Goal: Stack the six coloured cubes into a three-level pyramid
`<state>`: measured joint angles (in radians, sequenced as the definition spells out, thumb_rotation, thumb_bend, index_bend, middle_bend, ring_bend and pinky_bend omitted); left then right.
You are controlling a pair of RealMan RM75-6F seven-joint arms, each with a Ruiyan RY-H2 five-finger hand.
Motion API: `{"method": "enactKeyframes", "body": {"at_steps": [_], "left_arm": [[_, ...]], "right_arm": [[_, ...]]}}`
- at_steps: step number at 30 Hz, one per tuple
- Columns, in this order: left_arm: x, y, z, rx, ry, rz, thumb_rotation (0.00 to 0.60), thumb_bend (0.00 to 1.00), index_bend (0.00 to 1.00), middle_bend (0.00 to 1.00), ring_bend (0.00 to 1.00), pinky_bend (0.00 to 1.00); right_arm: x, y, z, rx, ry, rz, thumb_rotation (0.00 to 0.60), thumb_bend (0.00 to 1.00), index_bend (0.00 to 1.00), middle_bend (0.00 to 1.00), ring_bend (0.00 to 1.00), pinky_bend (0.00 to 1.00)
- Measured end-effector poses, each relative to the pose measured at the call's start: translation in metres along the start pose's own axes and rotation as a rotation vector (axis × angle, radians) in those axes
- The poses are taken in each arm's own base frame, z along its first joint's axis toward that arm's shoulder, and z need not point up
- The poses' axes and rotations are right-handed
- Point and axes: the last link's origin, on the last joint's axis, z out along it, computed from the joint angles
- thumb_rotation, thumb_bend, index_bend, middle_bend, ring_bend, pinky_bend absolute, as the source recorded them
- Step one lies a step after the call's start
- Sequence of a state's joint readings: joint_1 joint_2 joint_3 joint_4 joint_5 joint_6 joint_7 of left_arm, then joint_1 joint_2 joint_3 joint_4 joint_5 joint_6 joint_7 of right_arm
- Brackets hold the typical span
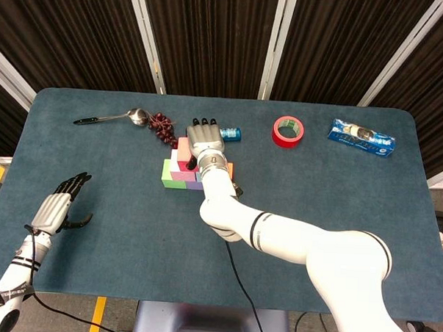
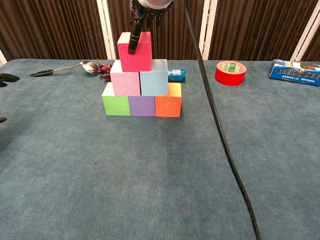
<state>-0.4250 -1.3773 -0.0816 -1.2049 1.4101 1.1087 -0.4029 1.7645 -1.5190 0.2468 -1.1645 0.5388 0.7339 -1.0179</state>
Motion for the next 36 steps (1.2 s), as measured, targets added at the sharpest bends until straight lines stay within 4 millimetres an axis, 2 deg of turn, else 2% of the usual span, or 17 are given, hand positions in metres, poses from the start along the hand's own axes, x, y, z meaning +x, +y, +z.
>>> {"method": "enactKeyframes", "body": {"at_steps": [14,23,30,36], "left_arm": [[-0.0005,0.0009,0.0018,-0.005,-0.001,0.000,0.600,0.35,0.00,0.00,0.01,0.09],[-0.0003,0.0015,0.0023,-0.007,-0.002,0.000,0.600,0.35,0.00,0.00,0.01,0.09],[-0.0001,0.0018,0.0028,-0.008,-0.003,0.000,0.600,0.35,0.00,0.00,0.01,0.09],[-0.0002,0.0016,0.0026,-0.008,-0.002,-0.003,0.600,0.35,0.00,0.00,0.01,0.09]], "right_arm": [[-0.0012,0.0016,-0.0012,-0.012,-0.013,-0.003,0.600,0.36,0.29,0.15,0.00,0.00],[-0.0013,0.0013,-0.0042,-0.013,-0.017,-0.001,0.600,0.36,0.31,0.15,0.00,0.00],[-0.0004,0.0016,-0.0048,-0.026,-0.006,-0.001,0.600,0.36,0.40,0.15,0.00,0.00],[-0.0003,0.0012,-0.0041,-0.034,0.000,0.002,0.600,0.36,0.42,0.15,0.00,0.00]]}}
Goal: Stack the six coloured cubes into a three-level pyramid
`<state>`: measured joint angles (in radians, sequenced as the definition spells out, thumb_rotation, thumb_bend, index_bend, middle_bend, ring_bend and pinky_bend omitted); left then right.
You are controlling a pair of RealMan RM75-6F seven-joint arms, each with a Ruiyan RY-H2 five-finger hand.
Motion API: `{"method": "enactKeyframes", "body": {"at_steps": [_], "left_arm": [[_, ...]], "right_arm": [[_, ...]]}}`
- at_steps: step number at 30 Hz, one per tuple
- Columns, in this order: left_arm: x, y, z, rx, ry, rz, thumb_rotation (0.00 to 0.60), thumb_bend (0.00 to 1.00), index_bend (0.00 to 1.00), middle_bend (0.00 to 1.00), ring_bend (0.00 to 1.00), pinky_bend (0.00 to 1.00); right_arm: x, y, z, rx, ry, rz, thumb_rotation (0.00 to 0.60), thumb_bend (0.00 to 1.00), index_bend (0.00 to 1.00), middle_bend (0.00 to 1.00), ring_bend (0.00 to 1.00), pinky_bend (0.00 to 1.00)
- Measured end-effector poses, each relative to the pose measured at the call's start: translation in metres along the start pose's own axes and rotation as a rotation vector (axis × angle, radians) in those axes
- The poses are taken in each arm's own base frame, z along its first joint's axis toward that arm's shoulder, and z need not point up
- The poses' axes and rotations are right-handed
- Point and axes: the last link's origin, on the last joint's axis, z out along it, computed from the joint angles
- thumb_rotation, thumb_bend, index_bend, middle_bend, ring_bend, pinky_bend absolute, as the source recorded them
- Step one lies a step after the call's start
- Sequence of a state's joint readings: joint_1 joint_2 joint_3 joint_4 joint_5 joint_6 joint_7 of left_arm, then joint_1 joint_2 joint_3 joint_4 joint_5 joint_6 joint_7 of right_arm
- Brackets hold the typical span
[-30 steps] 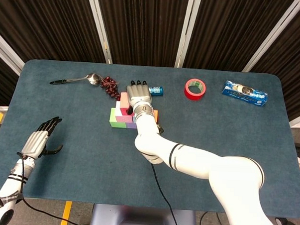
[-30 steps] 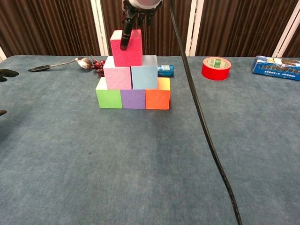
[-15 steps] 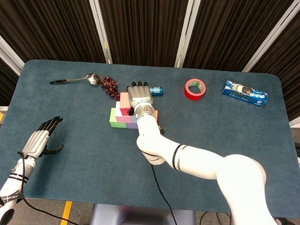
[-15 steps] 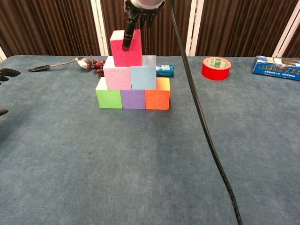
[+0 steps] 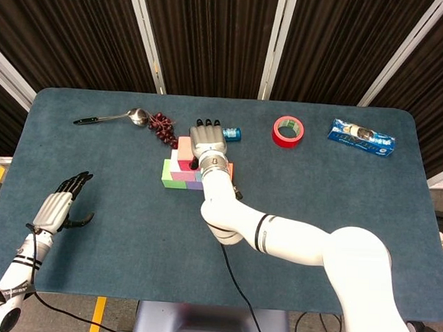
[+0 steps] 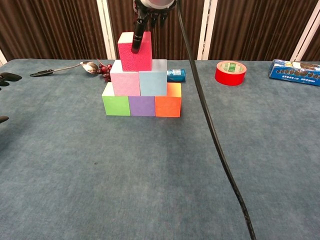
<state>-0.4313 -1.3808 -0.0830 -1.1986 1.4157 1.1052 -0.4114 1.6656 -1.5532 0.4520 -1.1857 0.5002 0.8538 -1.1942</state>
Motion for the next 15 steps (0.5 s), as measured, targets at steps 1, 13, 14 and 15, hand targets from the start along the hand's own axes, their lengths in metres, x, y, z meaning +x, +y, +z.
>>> {"method": "enactKeyframes", "body": {"at_steps": [1,13,14,15], "left_arm": [[-0.0002,-0.0001,0.0000,0.000,-0.001,0.001,0.600,0.35,0.00,0.00,0.01,0.09],[-0.0011,0.0002,0.0000,0.000,-0.006,-0.004,0.600,0.35,0.00,0.00,0.01,0.09],[-0.0012,0.0002,0.0000,0.000,-0.007,-0.003,0.600,0.35,0.00,0.00,0.01,0.09],[-0.0014,0.0002,0.0000,0.000,-0.007,-0.003,0.600,0.35,0.00,0.00,0.01,0.09]], "right_arm": [[0.0003,-0.0002,-0.0001,0.000,0.001,0.001,0.600,0.36,0.42,0.15,0.00,0.00],[0.0022,-0.0003,-0.0028,-0.004,-0.001,0.006,0.600,0.36,0.42,0.15,0.00,0.00],[0.0022,-0.0002,-0.0030,-0.004,-0.001,0.006,0.600,0.36,0.42,0.15,0.00,0.00],[0.0022,-0.0002,-0.0032,-0.005,-0.002,0.006,0.600,0.36,0.42,0.15,0.00,0.00]]}}
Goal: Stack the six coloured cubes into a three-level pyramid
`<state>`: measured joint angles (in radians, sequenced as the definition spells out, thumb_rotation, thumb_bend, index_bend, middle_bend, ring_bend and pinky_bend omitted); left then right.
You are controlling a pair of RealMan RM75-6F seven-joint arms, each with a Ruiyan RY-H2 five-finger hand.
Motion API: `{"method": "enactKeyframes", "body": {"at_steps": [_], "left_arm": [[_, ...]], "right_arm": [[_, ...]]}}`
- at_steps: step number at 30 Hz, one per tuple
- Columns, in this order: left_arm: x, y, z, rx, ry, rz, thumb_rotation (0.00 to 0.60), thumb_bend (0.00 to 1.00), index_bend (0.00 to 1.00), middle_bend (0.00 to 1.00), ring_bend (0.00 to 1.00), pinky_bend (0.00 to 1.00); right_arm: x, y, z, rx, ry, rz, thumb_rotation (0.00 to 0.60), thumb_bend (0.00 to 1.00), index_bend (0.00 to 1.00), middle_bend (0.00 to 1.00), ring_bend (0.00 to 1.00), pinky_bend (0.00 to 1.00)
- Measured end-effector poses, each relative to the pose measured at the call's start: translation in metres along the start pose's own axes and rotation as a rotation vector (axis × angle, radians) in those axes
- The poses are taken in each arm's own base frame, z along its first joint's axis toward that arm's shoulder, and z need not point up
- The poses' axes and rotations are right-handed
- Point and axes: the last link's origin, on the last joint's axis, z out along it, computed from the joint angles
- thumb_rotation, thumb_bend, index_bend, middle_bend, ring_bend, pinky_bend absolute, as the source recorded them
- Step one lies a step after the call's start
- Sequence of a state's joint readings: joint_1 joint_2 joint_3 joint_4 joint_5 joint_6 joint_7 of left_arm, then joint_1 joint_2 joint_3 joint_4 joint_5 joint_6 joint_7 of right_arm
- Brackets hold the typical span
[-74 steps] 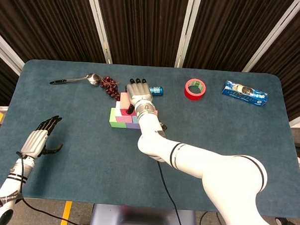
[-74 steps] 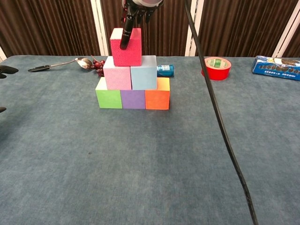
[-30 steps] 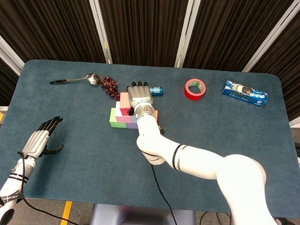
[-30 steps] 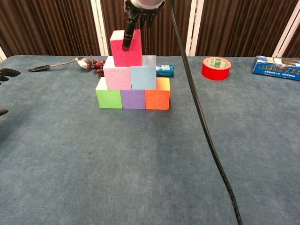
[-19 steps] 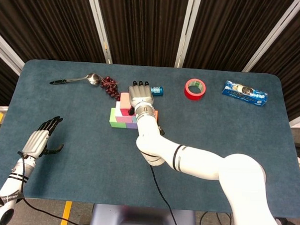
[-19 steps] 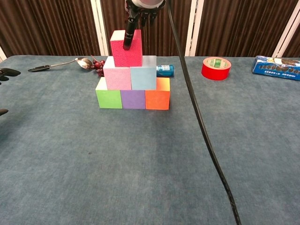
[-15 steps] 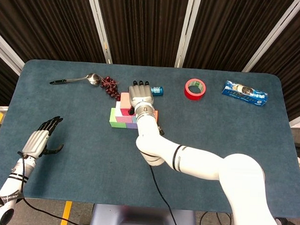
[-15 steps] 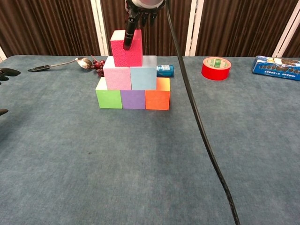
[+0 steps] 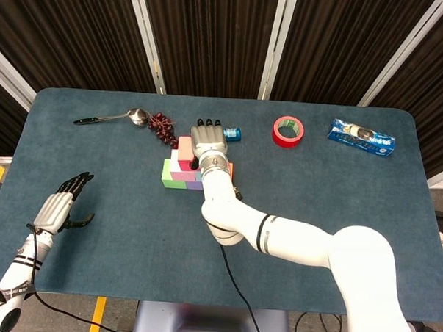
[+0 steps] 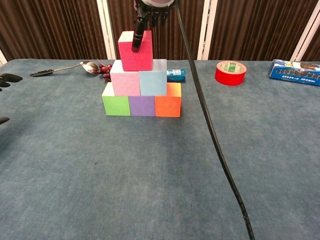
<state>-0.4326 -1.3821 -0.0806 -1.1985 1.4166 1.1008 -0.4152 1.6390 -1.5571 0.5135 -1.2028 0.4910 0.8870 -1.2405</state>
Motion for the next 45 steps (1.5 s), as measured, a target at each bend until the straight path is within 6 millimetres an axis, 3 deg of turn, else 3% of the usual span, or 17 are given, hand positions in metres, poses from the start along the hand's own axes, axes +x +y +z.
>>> {"method": "enactKeyframes", "body": {"at_steps": [16,22,26,35,39,42,45], "left_arm": [[-0.001,-0.003,0.000,0.005,-0.001,-0.006,0.600,0.34,0.00,0.00,0.01,0.09],[-0.002,-0.003,0.000,0.002,-0.002,-0.005,0.600,0.34,0.00,0.00,0.01,0.09],[-0.001,-0.002,0.001,0.001,-0.004,-0.004,0.600,0.34,0.00,0.00,0.00,0.09],[0.003,-0.001,0.002,-0.002,0.002,0.005,0.600,0.34,0.00,0.00,0.00,0.08],[0.012,-0.004,0.001,0.007,0.026,0.017,0.600,0.34,0.00,0.00,0.00,0.08],[0.020,-0.007,-0.002,0.021,0.055,0.026,0.600,0.34,0.00,0.00,0.00,0.08],[0.027,-0.011,-0.007,0.035,0.088,0.035,0.600,0.34,0.00,0.00,0.00,0.08]], "right_arm": [[-0.003,-0.003,0.002,-0.011,-0.012,-0.009,0.600,0.36,0.40,0.15,0.00,0.00],[-0.004,-0.001,0.001,-0.008,-0.024,-0.014,0.600,0.36,0.23,0.14,0.00,0.00],[-0.004,0.000,0.000,-0.002,-0.028,-0.013,0.600,0.35,0.18,0.14,0.00,0.00],[0.001,0.005,-0.006,0.007,-0.035,-0.004,0.600,0.14,0.01,0.08,0.00,0.00],[0.010,0.020,-0.014,0.014,-0.018,0.018,0.600,0.10,0.00,0.06,0.00,0.00],[0.018,0.046,-0.023,0.012,0.006,0.058,0.600,0.10,0.00,0.06,0.00,0.00],[0.024,0.084,-0.034,0.004,0.042,0.103,0.600,0.10,0.00,0.06,0.00,0.00]]}}
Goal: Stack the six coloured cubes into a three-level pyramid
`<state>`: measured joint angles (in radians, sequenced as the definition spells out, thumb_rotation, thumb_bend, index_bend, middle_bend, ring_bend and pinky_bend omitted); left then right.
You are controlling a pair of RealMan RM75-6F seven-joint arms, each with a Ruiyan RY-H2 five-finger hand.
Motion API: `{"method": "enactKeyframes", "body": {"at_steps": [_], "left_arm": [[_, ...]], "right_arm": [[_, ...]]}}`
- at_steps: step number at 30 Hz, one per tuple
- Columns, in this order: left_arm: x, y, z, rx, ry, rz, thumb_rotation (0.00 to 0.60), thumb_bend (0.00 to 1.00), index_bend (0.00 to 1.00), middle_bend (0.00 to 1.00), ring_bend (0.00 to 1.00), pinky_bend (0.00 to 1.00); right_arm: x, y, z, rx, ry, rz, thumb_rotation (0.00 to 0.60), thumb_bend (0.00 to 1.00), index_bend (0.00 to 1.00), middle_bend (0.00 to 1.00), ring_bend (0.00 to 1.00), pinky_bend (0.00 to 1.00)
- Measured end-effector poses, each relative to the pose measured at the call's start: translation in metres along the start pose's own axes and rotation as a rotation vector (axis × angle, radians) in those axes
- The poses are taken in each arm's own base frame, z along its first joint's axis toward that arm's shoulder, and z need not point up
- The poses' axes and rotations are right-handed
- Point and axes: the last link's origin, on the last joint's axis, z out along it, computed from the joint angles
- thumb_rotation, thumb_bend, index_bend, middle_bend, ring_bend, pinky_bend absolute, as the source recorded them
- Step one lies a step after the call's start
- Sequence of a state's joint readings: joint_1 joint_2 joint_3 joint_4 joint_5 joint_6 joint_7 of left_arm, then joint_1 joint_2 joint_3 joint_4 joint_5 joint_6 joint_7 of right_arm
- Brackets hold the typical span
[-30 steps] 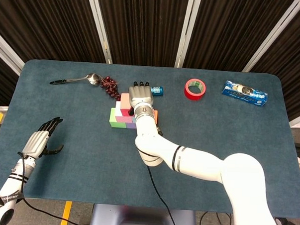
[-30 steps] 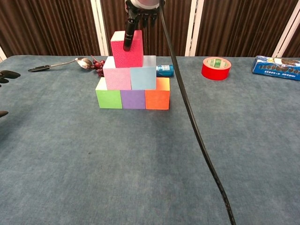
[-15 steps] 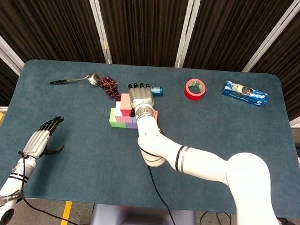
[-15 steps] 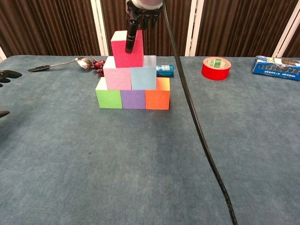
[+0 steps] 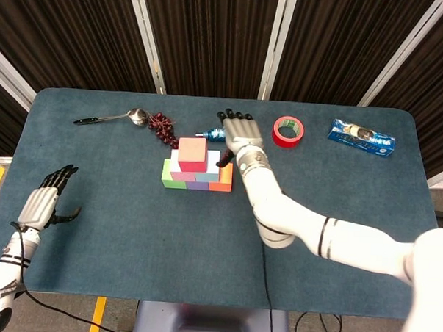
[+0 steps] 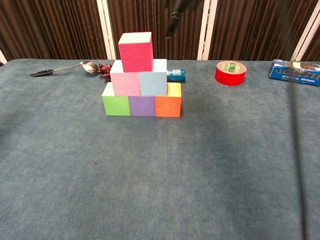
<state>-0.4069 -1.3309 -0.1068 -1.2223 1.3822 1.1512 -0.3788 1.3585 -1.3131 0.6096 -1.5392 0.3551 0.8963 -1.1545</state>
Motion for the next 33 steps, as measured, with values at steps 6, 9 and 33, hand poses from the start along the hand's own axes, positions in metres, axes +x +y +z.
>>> {"method": "enactKeyframes", "body": {"at_steps": [6,9,33], "left_arm": [[0.015,-0.009,-0.018,0.040,0.066,0.049,0.600,0.34,0.00,0.00,0.01,0.08],[0.020,-0.013,-0.033,0.063,0.096,0.082,0.600,0.34,0.00,0.00,0.02,0.08],[-0.005,0.014,-0.132,0.126,0.140,0.154,0.600,0.34,0.00,0.00,0.04,0.07]], "right_arm": [[0.008,0.086,-0.027,-0.019,0.109,0.060,0.600,0.11,0.01,0.06,0.00,0.00],[0.004,0.131,-0.044,-0.033,0.175,0.090,0.600,0.15,0.03,0.06,0.00,0.00],[-0.163,0.356,-0.240,0.001,0.561,0.155,0.600,0.18,0.00,0.02,0.00,0.00]]}}
